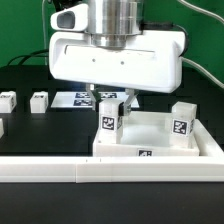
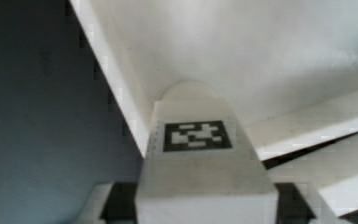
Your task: Assemble square table
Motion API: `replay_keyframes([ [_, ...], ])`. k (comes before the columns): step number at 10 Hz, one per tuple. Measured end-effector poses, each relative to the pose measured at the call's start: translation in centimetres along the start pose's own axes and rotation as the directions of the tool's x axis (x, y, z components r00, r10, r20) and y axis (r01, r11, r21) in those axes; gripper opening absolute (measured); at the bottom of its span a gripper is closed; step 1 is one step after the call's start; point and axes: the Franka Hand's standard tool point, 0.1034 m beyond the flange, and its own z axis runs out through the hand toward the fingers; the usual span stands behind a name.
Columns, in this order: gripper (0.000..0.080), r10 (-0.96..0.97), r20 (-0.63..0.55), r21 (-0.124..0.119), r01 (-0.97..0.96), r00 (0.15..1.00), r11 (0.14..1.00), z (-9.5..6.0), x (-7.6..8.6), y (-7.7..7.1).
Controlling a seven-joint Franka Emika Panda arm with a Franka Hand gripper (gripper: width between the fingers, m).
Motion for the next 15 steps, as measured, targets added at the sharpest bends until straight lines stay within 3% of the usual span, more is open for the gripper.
replay_keyframes([
  [3,0.0301,0.166,-0.004,-0.014,-0.166,0.986,0.986,-0.01,0.39,0.95],
  [4,0.0358,0.181,-0.005,-0.013,-0.182,0.983,0.983,-0.02,0.30,0.77],
  [6,0.0599,0.180,-0.003,-0.011,-0.180,0.984,0.984,0.04,0.26,0.70],
  [9,0.0647,-0.031,0.015,-0.016,0.032,0.999,0.999,-0.10,-0.29,0.27],
  [15,0.0649,-0.098,0.031,-0.016,0.098,0.995,0.995,-0.23,-0.60,0.23],
])
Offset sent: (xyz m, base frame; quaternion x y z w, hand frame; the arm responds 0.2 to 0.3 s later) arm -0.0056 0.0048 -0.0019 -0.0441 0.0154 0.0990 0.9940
